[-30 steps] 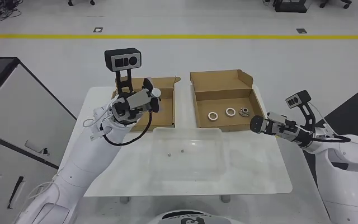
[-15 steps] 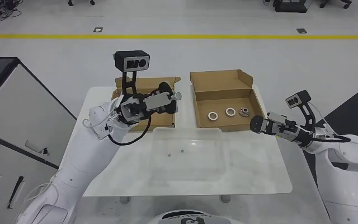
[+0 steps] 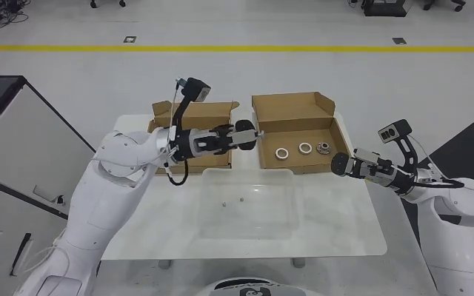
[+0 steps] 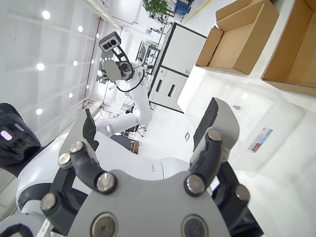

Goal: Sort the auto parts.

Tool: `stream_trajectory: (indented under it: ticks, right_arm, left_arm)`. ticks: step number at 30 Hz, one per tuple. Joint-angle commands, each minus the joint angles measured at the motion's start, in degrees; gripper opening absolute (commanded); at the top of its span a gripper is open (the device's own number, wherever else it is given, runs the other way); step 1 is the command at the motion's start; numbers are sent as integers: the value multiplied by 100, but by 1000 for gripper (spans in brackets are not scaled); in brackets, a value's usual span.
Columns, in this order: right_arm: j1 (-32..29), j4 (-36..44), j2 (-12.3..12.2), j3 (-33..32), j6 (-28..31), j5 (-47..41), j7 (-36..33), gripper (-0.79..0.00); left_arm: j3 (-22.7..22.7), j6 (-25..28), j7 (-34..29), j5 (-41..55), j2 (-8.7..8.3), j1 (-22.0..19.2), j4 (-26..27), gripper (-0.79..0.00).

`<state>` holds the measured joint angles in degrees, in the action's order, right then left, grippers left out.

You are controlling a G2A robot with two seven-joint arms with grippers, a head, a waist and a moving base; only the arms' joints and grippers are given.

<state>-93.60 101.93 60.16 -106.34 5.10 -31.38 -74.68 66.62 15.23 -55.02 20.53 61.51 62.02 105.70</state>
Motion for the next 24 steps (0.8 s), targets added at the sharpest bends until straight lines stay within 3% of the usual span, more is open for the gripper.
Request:
stream_trajectory:
  ticks: [1,8,16,24]
  right_arm:
    - [0,0,0,0,0,0,0,0]
    - [0,0,0,0,0,0,0,0]
    - [0,0,0,0,0,0,0,0]
    - [0,0,0,0,0,0,0,0]
  left_arm:
    - [-21,-217,-17,-385,-9,-92,-42,-785]
    - [-116,-756,-116,-1622,-47,-365,-178,-785]
    - [-339,-1358,-671,-3402,-114,-803,-251,-785]
    - [-1177,-1426,-1194,-4563,2,-1660,-946,-785]
